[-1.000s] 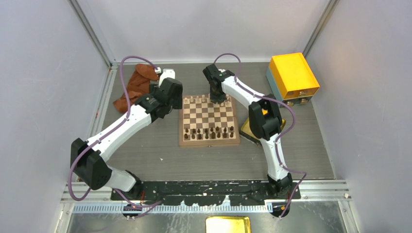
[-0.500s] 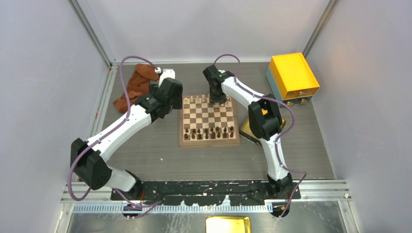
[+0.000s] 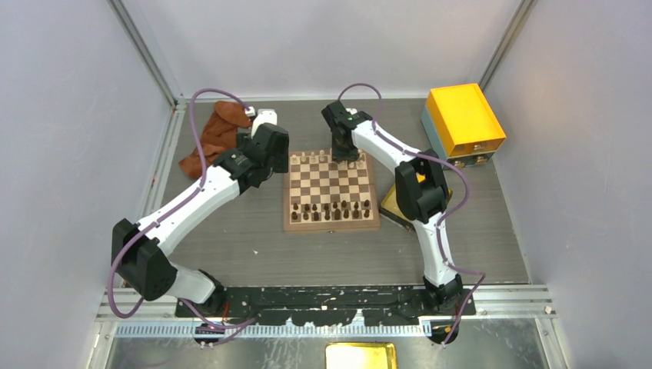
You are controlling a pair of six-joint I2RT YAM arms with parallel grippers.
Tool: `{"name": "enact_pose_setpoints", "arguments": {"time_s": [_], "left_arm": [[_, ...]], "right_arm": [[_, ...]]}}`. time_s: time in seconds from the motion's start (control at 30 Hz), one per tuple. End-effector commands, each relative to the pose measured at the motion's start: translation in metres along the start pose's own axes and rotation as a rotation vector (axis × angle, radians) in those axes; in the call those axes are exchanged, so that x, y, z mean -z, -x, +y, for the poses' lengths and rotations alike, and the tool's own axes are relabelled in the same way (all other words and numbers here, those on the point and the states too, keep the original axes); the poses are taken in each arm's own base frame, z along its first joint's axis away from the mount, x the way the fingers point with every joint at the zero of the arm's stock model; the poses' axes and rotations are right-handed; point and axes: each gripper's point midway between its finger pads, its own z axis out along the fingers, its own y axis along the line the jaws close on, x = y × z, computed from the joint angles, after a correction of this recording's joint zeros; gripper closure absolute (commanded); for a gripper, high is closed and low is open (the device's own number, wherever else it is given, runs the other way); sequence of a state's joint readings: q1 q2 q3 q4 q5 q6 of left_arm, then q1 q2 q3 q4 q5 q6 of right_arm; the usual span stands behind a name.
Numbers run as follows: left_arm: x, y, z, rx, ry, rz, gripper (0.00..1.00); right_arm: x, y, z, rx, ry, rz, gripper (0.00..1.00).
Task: Set up the chess pieces on the board
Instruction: Place the chess piece on the chessboard, then pick up the chess piece from the storage box.
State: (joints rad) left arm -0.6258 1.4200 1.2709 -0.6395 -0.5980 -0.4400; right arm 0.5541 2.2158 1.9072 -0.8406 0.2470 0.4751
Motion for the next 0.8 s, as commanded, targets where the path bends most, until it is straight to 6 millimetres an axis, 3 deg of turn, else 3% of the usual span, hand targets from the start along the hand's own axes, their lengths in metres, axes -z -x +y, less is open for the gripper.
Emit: {"name": "enact_pose_setpoints", "arguments": {"time_s": [0.0, 0.4, 0.63, 0.77], "left_arm": [[0.010, 0.022, 0.001, 0.069, -0.021, -0.068, 0.20], [0.011, 0.024, 0.001, 0.075, -0.020, -0.068, 0.20], [0.009, 0.023, -0.005, 0.075, -0.041, -0.056, 0.18], [0.006, 0.023, -0.011, 0.079, -0.053, -0.047, 0.18]], "right_arm": [[0.045, 0.034, 0.000, -0.026, 0.039, -0.125, 0.63], [0.081, 0.045, -0.007, -0.036, 0.042, -0.201, 0.63], [0.128, 0.053, -0.058, -0.110, -0.070, -0.349, 0.63], [0.144, 0.041, -0.096, -0.169, -0.148, -0.372, 0.49]]}}
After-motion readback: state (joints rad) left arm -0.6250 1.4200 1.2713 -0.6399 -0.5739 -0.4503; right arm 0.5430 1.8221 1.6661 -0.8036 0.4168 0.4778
